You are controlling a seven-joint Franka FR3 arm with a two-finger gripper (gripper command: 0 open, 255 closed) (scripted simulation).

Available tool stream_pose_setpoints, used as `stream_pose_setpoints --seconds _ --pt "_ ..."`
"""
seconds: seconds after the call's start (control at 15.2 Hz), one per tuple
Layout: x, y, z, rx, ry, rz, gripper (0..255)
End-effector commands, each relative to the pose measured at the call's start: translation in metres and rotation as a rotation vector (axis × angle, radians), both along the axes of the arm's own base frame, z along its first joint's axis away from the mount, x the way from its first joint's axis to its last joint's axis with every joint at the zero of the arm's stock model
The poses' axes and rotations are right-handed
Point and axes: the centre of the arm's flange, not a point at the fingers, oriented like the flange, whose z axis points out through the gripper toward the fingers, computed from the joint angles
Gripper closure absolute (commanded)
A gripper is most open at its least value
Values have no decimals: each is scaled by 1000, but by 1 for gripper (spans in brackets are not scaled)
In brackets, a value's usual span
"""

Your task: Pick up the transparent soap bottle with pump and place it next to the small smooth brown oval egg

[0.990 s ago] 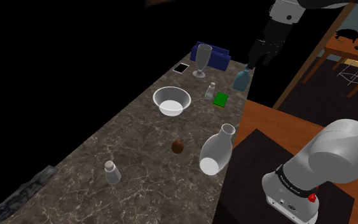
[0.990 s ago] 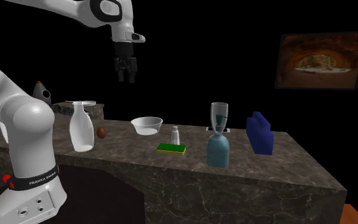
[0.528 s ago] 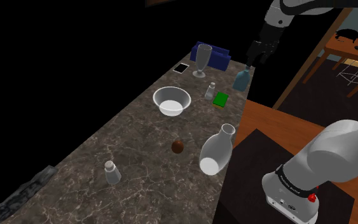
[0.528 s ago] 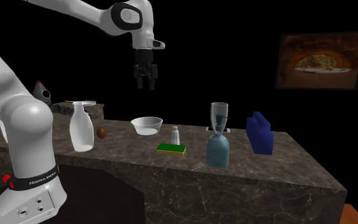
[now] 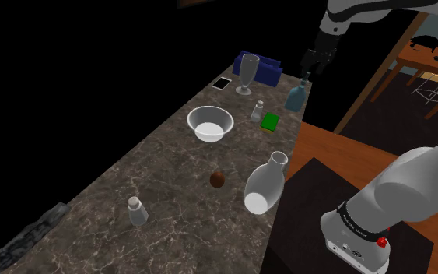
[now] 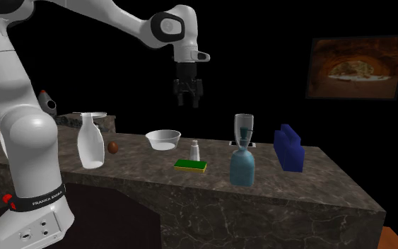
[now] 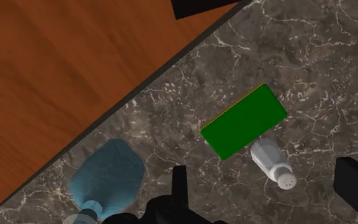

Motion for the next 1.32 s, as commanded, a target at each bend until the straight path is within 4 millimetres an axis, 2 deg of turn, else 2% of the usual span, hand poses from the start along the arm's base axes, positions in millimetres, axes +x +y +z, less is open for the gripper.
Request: stream_pose_setpoints --seconds 0.0,0.92,1.25 --pt "10 -24 -8 -6 1 -6 0" --pt "80 -183 -57 -37 6 -50 0" --pt "82 -189 -80 -38 7 -52 0"
